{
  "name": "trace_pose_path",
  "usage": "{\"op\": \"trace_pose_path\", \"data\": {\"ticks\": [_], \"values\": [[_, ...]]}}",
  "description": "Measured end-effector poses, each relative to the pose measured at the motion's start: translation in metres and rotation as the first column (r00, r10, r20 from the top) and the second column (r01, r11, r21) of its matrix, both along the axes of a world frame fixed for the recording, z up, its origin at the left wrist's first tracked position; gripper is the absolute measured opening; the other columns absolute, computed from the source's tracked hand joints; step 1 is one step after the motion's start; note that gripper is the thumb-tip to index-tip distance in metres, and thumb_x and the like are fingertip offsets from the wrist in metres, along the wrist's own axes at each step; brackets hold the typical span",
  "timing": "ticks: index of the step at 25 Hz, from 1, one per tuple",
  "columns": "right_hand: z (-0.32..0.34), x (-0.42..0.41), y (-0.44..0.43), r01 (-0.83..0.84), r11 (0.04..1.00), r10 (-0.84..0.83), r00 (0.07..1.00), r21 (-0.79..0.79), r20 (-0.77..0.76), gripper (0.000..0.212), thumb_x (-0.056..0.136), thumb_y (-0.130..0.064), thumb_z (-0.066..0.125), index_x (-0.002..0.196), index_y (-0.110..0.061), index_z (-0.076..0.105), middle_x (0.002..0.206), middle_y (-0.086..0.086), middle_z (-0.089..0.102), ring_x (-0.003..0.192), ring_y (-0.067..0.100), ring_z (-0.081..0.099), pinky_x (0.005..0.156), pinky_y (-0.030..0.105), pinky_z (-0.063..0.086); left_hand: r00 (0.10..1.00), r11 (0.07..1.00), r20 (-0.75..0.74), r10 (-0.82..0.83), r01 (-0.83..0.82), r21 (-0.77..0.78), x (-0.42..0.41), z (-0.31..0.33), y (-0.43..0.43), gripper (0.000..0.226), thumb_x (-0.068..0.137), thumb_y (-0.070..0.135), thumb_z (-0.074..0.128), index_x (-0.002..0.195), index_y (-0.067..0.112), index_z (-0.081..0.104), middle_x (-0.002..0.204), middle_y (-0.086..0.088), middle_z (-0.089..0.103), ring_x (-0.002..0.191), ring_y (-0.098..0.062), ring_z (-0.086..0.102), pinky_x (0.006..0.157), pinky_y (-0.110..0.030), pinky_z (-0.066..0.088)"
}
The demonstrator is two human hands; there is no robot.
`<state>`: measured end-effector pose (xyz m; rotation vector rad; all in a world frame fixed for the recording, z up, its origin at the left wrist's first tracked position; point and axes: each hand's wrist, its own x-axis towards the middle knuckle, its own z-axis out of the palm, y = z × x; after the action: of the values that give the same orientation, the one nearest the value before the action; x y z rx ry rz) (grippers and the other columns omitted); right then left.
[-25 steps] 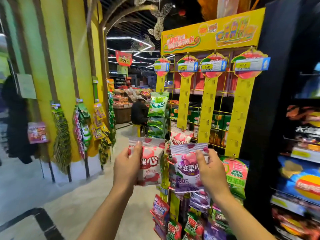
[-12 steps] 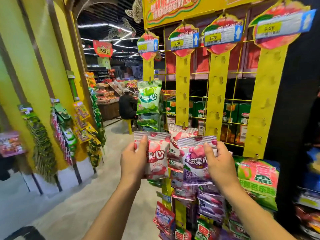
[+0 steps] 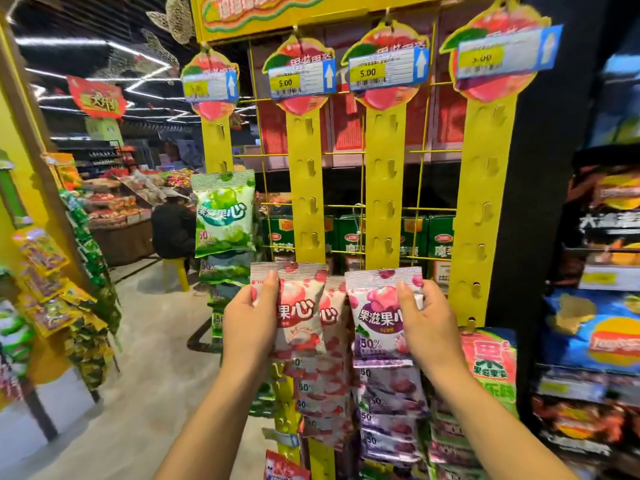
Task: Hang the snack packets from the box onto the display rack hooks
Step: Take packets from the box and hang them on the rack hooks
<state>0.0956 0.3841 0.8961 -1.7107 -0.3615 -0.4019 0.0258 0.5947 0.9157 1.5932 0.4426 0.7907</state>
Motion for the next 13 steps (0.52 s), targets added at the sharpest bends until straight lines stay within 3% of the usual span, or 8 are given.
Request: {"op": "trace_pose_path", "data": {"ticks": [1, 3, 5, 6, 9, 13], "values": [[0.003, 0.0, 0.001, 0.02, 1.0, -0.02, 1.0, 0.012, 0.003, 0.03, 0.105, -0.033, 0.049, 0.078, -0.02, 0.043, 0.048, -0.011, 0.037, 0.035, 0.0, 0.039, 0.04, 0.015, 0.029, 1.0, 1.0, 0.004, -0.026, 0.026, 0.001, 0.004, 0.001, 0.002, 0.049, 0.101, 0.052, 0.058, 0.086, 0.007, 0.07, 0.078, -0.006, 0.079, 0.074, -0.021, 0.077, 0.065, -0.039, 0.06], [0.008, 0.003, 0.005, 0.08, 0.997, -0.08, 0.997, 0.006, 0.009, 0.026, 0.104, -0.034, 0.049, 0.082, -0.022, 0.046, 0.055, -0.012, 0.043, 0.045, 0.0, 0.044, 0.045, 0.013, 0.032, 0.998, 0.998, 0.004, -0.064, 0.064, 0.013, 0.013, -0.001, 0.011, 0.062, 0.095, 0.064, 0.059, 0.086, 0.003, 0.067, 0.08, -0.011, 0.077, 0.079, -0.029, 0.076, 0.07, -0.048, 0.061], [0.011, 0.006, 0.009, 0.147, 0.988, -0.146, 0.989, -0.043, 0.023, 0.026, 0.104, -0.038, 0.049, 0.087, -0.018, 0.05, 0.067, -0.005, 0.046, 0.058, 0.005, 0.043, 0.054, 0.024, 0.037, 0.996, 0.996, 0.006, -0.084, 0.084, 0.013, 0.021, -0.004, 0.02, 0.079, 0.082, 0.081, 0.059, 0.085, 0.002, 0.062, 0.085, -0.019, 0.075, 0.085, -0.041, 0.073, 0.074, -0.058, 0.059], [0.011, 0.008, 0.011, 0.176, 0.983, -0.175, 0.984, -0.056, 0.023, 0.029, 0.103, -0.039, 0.05, 0.087, -0.015, 0.05, 0.068, 0.001, 0.044, 0.06, 0.01, 0.04, 0.056, 0.029, 0.036, 0.995, 0.995, 0.002, -0.101, 0.101, 0.01, 0.026, -0.006, 0.024, 0.081, 0.078, 0.085, 0.058, 0.082, 0.004, 0.059, 0.086, -0.021, 0.073, 0.081, -0.041, 0.072, 0.071, -0.055, 0.058], [0.01, 0.007, 0.015, 0.222, 0.973, -0.221, 0.975, -0.06, 0.022, 0.032, 0.103, -0.04, 0.05, 0.08, -0.018, 0.044, 0.067, -0.006, 0.035, 0.059, 0.01, 0.032, 0.055, 0.029, 0.029, 0.989, 0.989, 0.019, -0.149, 0.148, 0.009, 0.033, -0.004, 0.031, 0.076, 0.077, 0.086, 0.057, 0.075, 0.01, 0.053, 0.082, -0.023, 0.069, 0.071, -0.035, 0.065, 0.066, -0.043, 0.046], [-0.004, 0.005, 0.016, 0.265, 0.957, -0.271, 0.962, -0.115, -0.044, 0.021, 0.103, -0.044, 0.048, 0.104, -0.022, 0.049, 0.073, -0.013, 0.042, 0.065, 0.008, 0.043, 0.061, 0.029, 0.038, 0.981, 0.981, -0.004, -0.194, 0.194, 0.008, 0.04, -0.008, 0.034, 0.072, 0.081, 0.08, 0.058, 0.079, 0.008, 0.059, 0.084, -0.019, 0.074, 0.085, -0.043, 0.073, 0.07, -0.053, 0.057]]}}
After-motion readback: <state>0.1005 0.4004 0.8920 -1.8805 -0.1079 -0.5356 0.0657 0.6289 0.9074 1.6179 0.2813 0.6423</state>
